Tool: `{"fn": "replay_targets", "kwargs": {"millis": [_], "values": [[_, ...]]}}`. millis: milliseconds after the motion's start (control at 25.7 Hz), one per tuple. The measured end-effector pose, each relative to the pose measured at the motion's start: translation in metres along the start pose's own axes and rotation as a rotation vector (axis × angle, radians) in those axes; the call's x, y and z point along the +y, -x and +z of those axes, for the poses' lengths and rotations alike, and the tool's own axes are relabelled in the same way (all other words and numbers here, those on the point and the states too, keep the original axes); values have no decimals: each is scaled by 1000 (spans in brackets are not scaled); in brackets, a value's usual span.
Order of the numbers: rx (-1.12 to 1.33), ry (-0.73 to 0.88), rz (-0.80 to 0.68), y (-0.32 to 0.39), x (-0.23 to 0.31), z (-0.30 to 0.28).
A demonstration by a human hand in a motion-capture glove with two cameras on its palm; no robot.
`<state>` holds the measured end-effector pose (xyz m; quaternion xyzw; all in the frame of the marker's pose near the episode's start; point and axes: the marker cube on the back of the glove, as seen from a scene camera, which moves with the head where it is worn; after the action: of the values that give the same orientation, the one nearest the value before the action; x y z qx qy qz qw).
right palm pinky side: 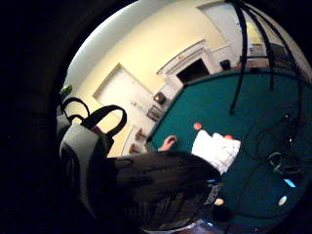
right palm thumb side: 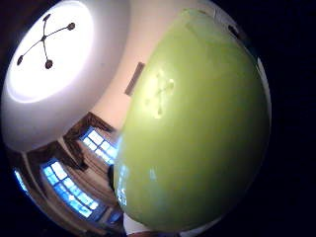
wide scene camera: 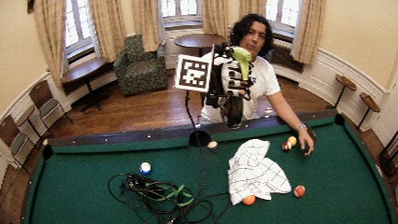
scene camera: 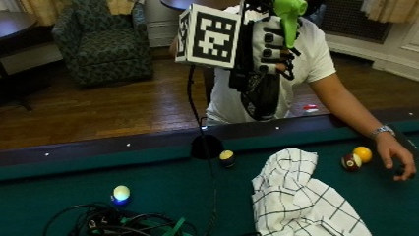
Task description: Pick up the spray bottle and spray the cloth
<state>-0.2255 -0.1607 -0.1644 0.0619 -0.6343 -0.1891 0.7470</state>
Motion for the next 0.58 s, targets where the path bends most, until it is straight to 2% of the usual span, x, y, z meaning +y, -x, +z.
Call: {"fn": "replay_targets", "kwargs": {"millis": [311,583], "values": [[95,202,269,-52,18,31],[157,434,577,-114,58,85]]}}
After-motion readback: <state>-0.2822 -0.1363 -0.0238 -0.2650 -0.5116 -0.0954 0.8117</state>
